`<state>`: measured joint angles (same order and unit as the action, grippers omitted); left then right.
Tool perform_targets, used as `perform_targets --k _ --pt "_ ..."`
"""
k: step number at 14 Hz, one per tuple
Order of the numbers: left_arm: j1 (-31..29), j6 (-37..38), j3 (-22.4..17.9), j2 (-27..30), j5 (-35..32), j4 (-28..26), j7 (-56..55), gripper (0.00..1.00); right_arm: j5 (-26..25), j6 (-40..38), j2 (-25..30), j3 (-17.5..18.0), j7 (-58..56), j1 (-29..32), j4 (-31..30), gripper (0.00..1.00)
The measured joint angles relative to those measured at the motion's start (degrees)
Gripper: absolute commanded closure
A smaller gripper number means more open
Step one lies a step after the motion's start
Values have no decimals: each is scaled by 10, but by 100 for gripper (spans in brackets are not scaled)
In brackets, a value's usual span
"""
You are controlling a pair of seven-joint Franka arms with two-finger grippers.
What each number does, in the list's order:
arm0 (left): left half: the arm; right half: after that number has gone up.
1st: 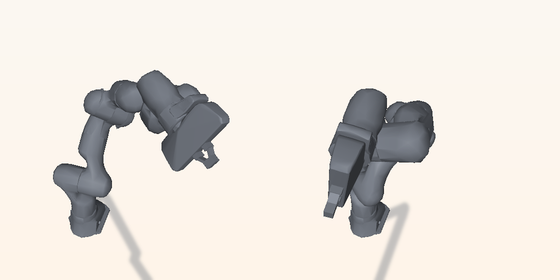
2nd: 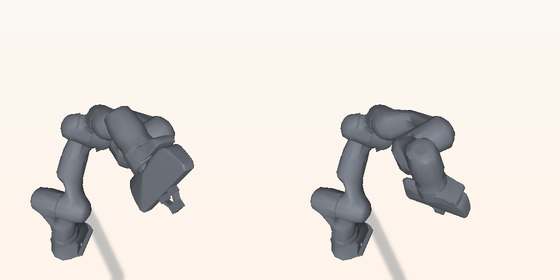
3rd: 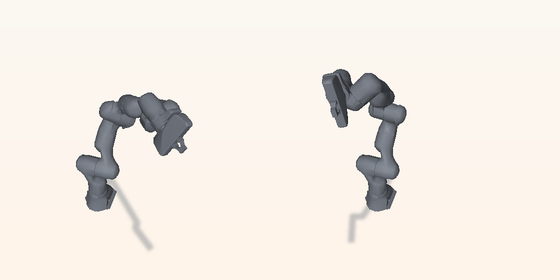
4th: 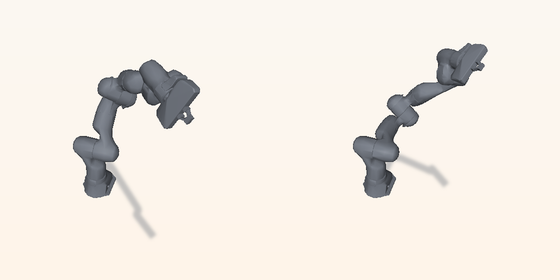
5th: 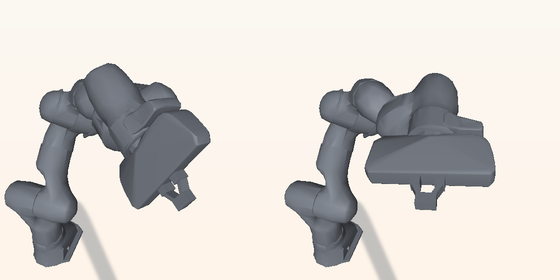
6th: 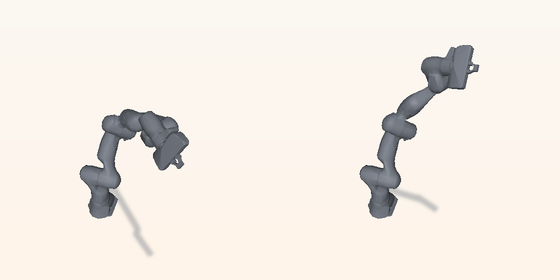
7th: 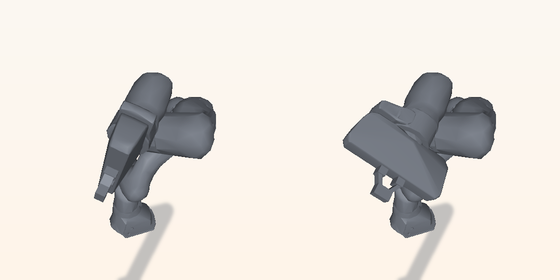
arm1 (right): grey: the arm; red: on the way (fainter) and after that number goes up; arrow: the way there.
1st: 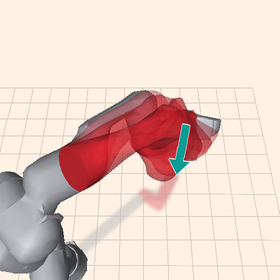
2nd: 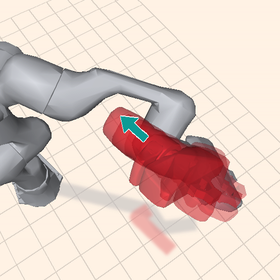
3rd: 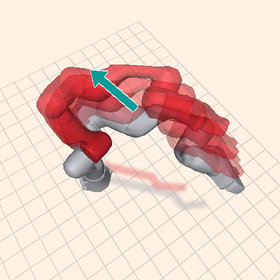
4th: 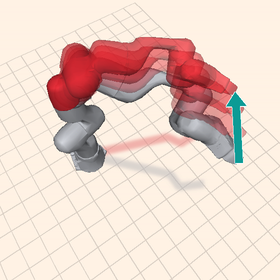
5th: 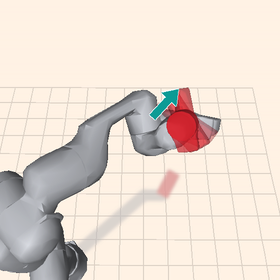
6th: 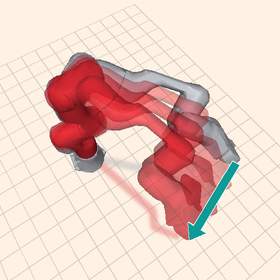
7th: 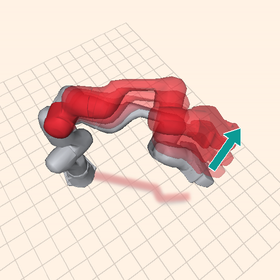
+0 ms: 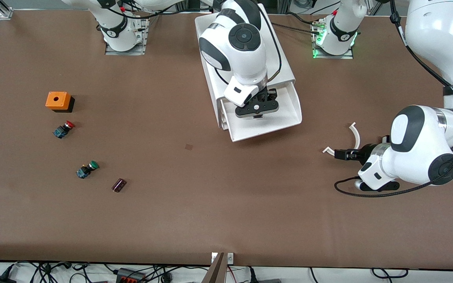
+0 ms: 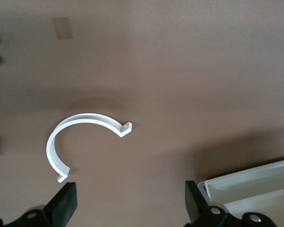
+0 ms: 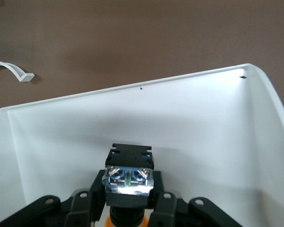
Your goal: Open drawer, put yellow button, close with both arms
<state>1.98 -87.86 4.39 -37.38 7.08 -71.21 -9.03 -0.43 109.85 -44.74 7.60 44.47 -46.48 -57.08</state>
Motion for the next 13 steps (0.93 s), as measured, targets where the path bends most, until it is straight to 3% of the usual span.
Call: perform_targets --k 1,7,13 --pt "0 -8 0 0 -5 0 -10 0 0 0 -1 0 0 0 0 0" --pt "0 -34 0 -2 -13 -11 -26 0 0 -9 1 -3 2 0 10 0" --pt "11 -80 18 1 -13 -15 -74 0 -1 -101 25 -44 -1 31 95 0"
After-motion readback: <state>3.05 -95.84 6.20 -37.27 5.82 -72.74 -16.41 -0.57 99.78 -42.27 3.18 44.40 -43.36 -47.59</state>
